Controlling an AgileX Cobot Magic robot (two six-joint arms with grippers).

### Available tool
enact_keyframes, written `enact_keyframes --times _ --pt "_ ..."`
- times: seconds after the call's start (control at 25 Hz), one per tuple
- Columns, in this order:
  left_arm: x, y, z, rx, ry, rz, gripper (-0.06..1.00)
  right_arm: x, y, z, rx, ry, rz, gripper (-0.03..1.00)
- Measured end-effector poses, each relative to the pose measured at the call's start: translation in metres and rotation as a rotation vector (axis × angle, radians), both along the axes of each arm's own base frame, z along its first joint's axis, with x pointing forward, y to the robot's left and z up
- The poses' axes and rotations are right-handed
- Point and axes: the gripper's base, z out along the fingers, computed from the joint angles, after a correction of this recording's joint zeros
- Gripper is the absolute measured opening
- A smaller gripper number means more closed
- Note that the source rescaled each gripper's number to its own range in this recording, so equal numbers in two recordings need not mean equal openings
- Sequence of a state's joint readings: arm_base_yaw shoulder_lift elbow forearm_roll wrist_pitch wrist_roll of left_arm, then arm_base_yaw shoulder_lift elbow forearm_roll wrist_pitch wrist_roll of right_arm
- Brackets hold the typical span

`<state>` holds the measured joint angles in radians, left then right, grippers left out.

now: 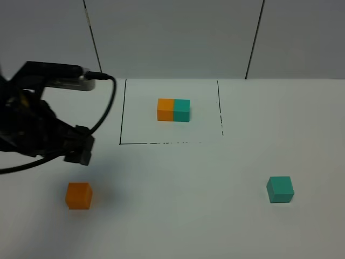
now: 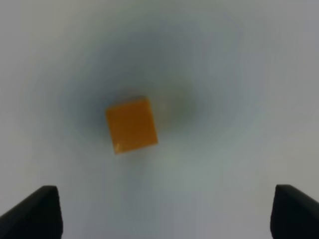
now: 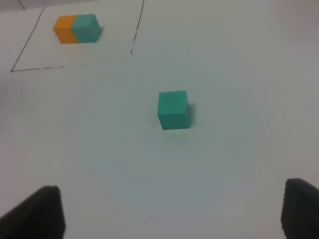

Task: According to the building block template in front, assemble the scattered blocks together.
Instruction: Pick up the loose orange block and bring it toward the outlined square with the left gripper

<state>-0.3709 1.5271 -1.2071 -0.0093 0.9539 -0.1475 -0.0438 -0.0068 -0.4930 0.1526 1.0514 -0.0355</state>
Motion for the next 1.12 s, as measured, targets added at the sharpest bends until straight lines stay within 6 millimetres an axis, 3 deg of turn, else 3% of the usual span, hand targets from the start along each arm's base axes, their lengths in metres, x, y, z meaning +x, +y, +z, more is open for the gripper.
enact_keyframes --times 0.16,0.32,0.76,1.12 --pt "0.032 -0.019 -0.037 0.069 0.056 0.076 0.77 0.0 0.0 0.0 0.0 0.0 0.0 0.74" --pt "0.044 -0.024 -0.063 0.089 0.099 0.11 0.77 0.0 0.0 0.0 0.0 0.0 0.0 0.74" --pt "0.053 0.004 -0.096 0.106 0.184 0.187 0.77 0.0 0.0 0.0 0.0 0.0 0.0 0.74" --pt "0.05 0.001 -0.126 0.068 0.212 0.191 0.77 0.0 0.0 0.0 0.0 0.0 0.0 0.74"
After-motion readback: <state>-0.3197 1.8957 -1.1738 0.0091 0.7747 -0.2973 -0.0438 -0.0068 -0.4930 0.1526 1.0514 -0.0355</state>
